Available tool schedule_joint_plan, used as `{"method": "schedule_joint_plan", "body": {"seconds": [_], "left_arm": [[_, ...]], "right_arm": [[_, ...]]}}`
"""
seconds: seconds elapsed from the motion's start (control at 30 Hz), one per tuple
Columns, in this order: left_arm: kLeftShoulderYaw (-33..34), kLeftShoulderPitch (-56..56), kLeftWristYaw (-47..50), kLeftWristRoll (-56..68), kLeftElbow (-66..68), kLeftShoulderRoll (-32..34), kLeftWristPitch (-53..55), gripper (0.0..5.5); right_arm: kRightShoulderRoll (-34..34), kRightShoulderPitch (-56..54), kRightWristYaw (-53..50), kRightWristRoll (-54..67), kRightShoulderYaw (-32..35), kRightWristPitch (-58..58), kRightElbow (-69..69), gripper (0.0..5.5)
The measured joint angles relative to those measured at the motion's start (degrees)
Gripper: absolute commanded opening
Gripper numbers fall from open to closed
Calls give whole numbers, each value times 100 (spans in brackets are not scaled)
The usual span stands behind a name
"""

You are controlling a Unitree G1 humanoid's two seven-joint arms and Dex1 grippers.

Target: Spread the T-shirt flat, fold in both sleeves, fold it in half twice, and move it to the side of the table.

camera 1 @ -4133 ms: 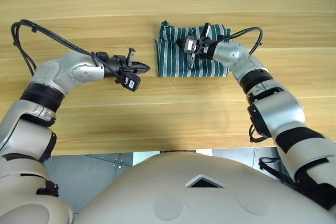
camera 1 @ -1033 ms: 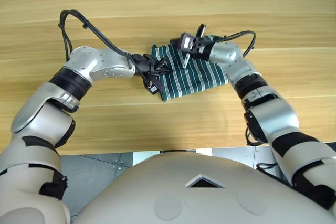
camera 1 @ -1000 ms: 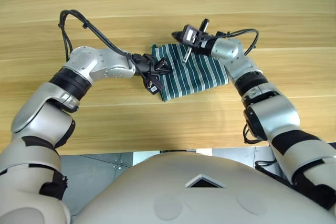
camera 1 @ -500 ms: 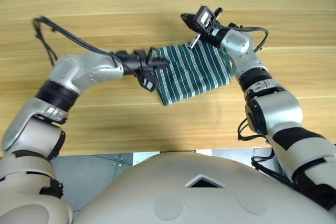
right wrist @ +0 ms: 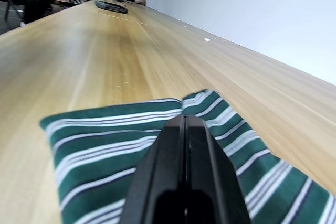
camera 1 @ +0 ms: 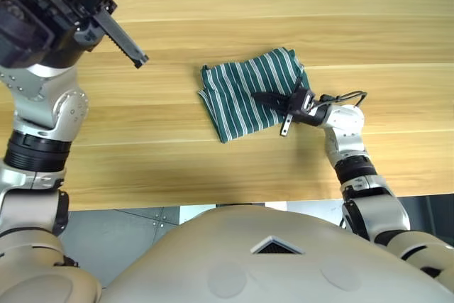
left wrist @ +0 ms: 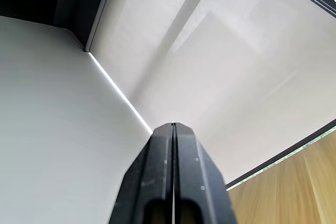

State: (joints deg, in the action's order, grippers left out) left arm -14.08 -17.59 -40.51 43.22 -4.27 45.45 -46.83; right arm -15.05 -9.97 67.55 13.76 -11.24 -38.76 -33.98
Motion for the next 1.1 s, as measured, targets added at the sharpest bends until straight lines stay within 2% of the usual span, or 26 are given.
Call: {"method": "schedule_joint_plan", "body": {"seconds": [0.1, 0.23, 0.4, 0.47, 0.57, 0.7, 0.8, 0.9, 1.03, 1.1], "left_arm": [[191, -5, -409, -52, 524, -463, 246, 0], [396, -40, -734, -516, 1029, -948, 356, 0], [577, -52, -1006, -959, 1338, -1352, 355, 0], [624, -50, -1117, -1043, 1422, -1500, 355, 0], [688, -48, -1151, -1064, 1490, -1616, 355, 0], [804, -19, -1181, -1069, 1562, -1764, 356, 0], [870, 60, -1240, -1169, 1871, -1904, 398, 0], [1080, 309, -1235, -1252, 2086, -1977, 458, 0], [1387, 397, -1148, -1376, 2631, -2138, 465, 0], [1563, 399, -1136, -1374, 2887, -2167, 500, 0]], "right_arm": [[29, -41, -359, -622, -276, 28, -178, 2], [127, -851, -2153, -2029, -609, -16, -1051, 2], [335, -1226, -3276, -2508, -724, -1, -1558, 2], [371, -1732, -4177, -2977, -896, 384, -2046, 2], [507, -2211, -4873, -3043, -811, 866, -2612, 2], [620, -2836, -5433, -2275, 141, 1955, -3403, 2], [401, -3147, -6013, -925, 1726, 2812, -3862, 2], [-276, -3206, -6825, 283, 3285, 3265, -4080, 2], [-634, -3150, -7448, 886, 4246, 3299, -4107, 2], [-700, -3127, -7529, 992, 4497, 3268, -4102, 2]]}}
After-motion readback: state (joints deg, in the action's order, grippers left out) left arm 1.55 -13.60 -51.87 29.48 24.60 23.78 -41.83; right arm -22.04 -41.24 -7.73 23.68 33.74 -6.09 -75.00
